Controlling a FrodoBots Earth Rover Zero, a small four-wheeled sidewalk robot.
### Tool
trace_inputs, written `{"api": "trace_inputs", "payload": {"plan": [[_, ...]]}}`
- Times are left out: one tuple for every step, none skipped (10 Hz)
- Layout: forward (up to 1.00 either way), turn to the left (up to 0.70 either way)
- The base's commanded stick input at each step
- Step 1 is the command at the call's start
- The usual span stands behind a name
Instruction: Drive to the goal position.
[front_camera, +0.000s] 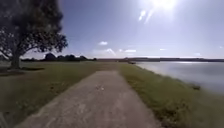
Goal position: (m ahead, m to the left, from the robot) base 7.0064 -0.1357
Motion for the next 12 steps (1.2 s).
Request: {"api": "trace_inputs", "payload": {"plan": [[0.5, 0.0], [0.5, 0.0], [0.5, 0.0], [0.5, 0.0], [0.5, 0.0], [0.5, 0.0], [0.43, 0.0], [0.11, 0.0], [0.0, 0.0], [0.0, 0.0], [0.0, 0.0], [0.0, 0.0]]}}
